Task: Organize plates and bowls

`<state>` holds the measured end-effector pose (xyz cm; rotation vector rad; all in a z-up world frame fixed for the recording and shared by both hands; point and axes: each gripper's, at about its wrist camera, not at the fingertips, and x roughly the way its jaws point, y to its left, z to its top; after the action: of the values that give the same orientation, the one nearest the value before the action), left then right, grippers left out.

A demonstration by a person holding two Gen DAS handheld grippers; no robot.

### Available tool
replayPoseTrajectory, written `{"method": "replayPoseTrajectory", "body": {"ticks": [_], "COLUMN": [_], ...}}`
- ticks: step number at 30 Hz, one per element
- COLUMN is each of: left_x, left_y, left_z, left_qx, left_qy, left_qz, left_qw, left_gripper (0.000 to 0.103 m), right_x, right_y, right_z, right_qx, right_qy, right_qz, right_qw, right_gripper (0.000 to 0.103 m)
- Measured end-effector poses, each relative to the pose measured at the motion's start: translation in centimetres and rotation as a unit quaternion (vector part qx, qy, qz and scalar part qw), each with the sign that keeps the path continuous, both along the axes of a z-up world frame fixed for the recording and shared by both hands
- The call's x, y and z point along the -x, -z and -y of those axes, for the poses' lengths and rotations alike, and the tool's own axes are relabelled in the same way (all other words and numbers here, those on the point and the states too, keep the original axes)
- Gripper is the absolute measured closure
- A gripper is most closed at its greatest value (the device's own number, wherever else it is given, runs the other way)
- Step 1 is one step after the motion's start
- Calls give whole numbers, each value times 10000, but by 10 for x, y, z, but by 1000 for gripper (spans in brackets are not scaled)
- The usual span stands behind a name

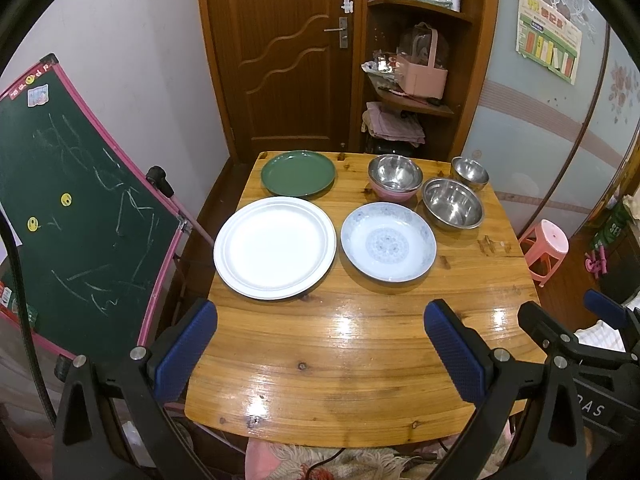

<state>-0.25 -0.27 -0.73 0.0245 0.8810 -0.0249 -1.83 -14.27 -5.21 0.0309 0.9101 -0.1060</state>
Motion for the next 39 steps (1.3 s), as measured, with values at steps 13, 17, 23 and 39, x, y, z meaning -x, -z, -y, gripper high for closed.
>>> {"method": "replayPoseTrajectory", "body": {"ticks": [13,17,23,39], "left_x": [1,4,9,6], "left_y": [0,3,8,10], "left_z": [0,3,10,11], "left_qx": [12,7,11,31], "left_qy": [3,21,50,79], "left_qz": [-19,-52,-86,-199], "left_qw": [10000,10000,9999,9998], "left_gripper": [1,1,1,1], "right_x": [-6,-6,-6,-6], "right_y": [-2,-3,-3,-6], "right_z": [-2,-2,-1,1], "right_qx": [51,63,59,57], "right_qy": [62,73,71,78], "right_qz": [7,5,2,6], "right_qw": [10000,10000,10000,10000], "right_gripper": [0,0,0,0]}}
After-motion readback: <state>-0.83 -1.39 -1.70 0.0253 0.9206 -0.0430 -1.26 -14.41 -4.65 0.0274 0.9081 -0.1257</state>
